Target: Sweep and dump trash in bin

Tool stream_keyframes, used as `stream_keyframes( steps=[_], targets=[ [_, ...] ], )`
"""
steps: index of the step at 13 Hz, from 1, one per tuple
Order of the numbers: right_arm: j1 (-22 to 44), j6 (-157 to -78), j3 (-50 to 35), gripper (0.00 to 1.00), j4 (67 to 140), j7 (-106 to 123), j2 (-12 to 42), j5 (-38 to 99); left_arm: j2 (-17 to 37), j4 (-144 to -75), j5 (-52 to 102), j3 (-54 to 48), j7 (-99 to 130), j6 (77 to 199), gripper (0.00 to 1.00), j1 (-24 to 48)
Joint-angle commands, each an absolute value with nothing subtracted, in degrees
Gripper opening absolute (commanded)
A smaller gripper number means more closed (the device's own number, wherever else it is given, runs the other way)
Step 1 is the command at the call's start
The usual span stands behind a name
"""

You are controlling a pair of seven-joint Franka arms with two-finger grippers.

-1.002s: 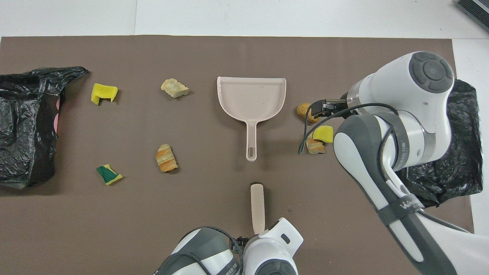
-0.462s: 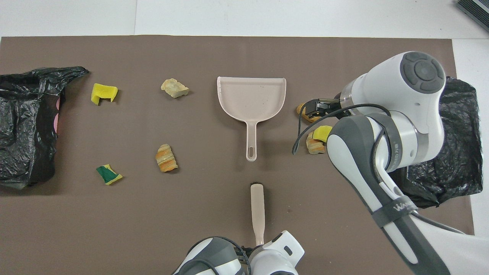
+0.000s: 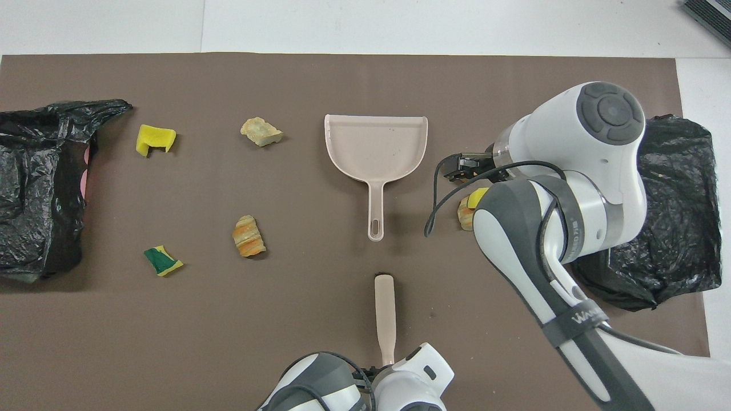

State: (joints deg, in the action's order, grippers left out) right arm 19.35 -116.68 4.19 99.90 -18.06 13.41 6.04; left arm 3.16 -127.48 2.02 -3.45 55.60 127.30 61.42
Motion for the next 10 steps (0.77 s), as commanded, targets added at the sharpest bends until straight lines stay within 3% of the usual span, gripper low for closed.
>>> stream_keyframes(
  steps=[1,2,6,10],
  targets=[
    [19.5,-116.5,4.0,1.00,99.1,-19.8,13.9,7.4,1.6,-128.7,3.2,-2.5,55.8,126.0,0.04,62.8],
    [19.5,-116.5,4.1,1.00,99.1,-19.8,13.8,7.4,0.9,-128.3,3.3,-2.5,55.4,124.1,0.00,62.1],
    [19.6,-116.7,4.0,1.00,99.1,-19.9,13.9,7.9,-3.7,-127.2,3.3,-1.6,55.4,115.6,0.00,58.5],
    [23.4,-115.7,4.0,1.00,95.6,-23.7,16.7,7.3,-5.7,-124.1,-1.7,-1.2,55.0,105.7,0.00,47.9]
  ],
)
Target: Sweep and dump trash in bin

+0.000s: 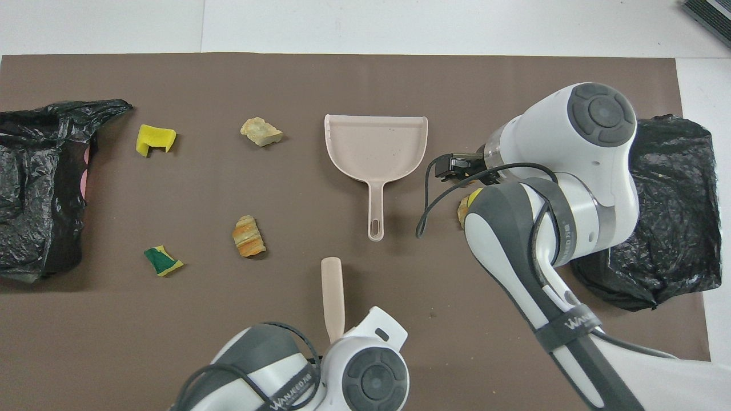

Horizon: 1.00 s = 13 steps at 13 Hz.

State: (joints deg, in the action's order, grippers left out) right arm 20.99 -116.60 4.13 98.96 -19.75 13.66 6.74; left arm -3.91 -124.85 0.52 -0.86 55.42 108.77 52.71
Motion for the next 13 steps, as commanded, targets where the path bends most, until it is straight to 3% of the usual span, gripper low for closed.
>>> stream_keyframes(
  steps=[1,9,13],
  targets=[
    [24.9,-115.7,4.1,1.00,94.3,-25.6,18.2,7.1,-6.4,-124.1,-1.9,-1.1,55.1,104.2,0.00,45.2],
    [32.2,-119.3,4.1,1.00,92.5,-32.6,24.6,5.5,-8.1,-125.5,-8.9,-1.1,55.2,94.1,0.00,26.1],
    [34.2,-120.1,4.1,1.00,93.7,-32.8,24.8,3.7,-11.2,-131.5,-11.9,-1.2,53.8,95.3,0.00,18.1]
  ],
)
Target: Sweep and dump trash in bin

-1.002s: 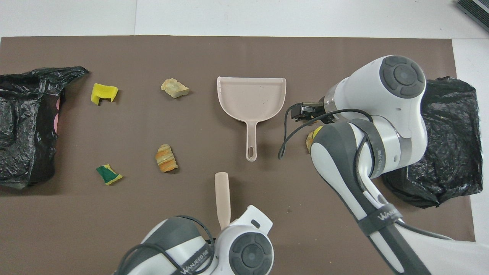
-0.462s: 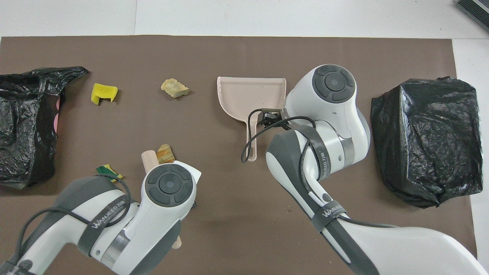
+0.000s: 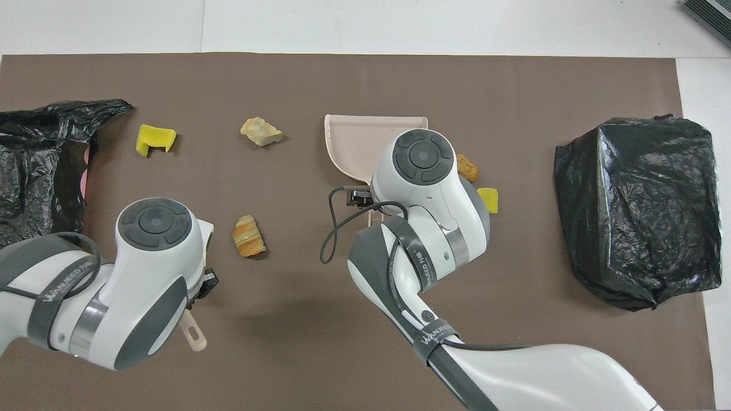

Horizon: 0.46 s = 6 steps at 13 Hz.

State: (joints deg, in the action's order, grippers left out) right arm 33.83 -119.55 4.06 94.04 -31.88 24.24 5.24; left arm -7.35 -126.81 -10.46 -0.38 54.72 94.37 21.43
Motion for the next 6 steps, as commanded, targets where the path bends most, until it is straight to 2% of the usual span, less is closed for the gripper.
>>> stream_keyframes(
  steps=[1,4,6],
  targets=[
    [34.4,-120.2,4.0,1.00,93.9,-32.7,25.0,2.6,-12.6,-134.2,-11.9,-1.2,52.0,97.4,0.00,16.5],
    [35.0,-120.6,4.0,1.00,95.7,-31.6,25.3,1.6,-14.0,-140.5,-11.8,-1.2,46.6,103.3,0.00,11.1],
    [35.1,-120.2,4.0,1.00,96.7,-31.4,24.8,1.6,-13.8,-141.0,-11.6,-1.3,43.1,104.8,0.00,10.5]
  ],
)
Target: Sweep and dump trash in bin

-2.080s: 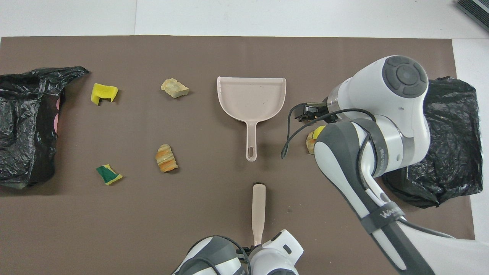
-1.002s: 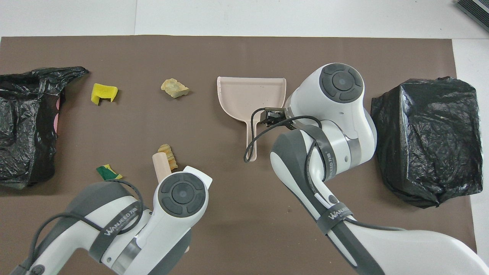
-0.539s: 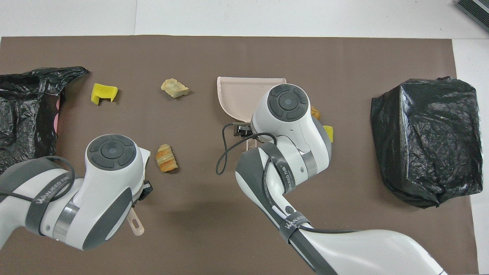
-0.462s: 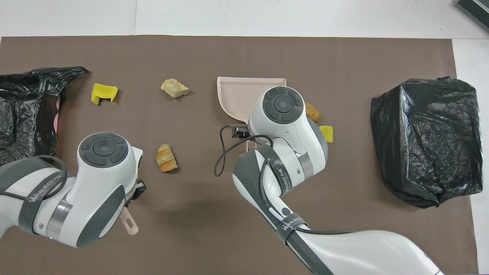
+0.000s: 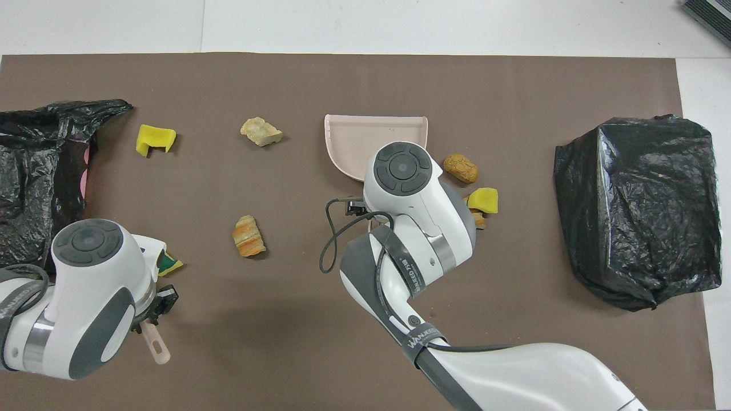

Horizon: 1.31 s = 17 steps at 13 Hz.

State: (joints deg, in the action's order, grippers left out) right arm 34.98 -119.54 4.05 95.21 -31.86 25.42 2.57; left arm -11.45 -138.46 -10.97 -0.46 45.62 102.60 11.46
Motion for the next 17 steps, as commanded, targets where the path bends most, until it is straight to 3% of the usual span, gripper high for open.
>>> stream_keyframes(
  steps=[1,4,6,7,8,12,17],
  targets=[
    [35.2,-120.1,4.0,1.00,96.7,-31.3,24.8,1.6,-13.7,-140.9,-10.6,-1.3,41.0,105.2,0.00,11.1],
    [35.2,-119.9,4.0,0.63,96.4,-31.6,24.8,1.8,-13.2,-140.8,-2.7,-1.5,30.6,108.3,0.00,14.4],
    [35.3,-119.7,4.0,0.31,96.2,-31.6,24.9,1.8,-13.0,-140.3,-0.4,-1.5,30.5,109.7,0.00,18.4],
    [35.3,-119.7,4.0,0.08,96.2,-31.6,24.9,1.8,-12.6,-140.2,1.1,-1.5,30.4,112.2,0.00,20.5],
    [35.5,-119.6,4.0,0.00,96.2,-32.2,24.9,1.8,-12.1,-139.8,1.5,-1.5,30.3,114.7,0.00,21.9],
    [35.6,-119.4,4.0,0.00,96.0,-32.3,24.8,1.5,-8.2,-131.3,1.1,-1.1,25.2,106.4,0.00,22.5],
    [33.3,-119.2,4.0,0.00,96.8,-14.5,21.5,6.1,-5.5,-126.1,-7.1,-1.1,20.6,106.3,0.00,14.2]
  ],
)
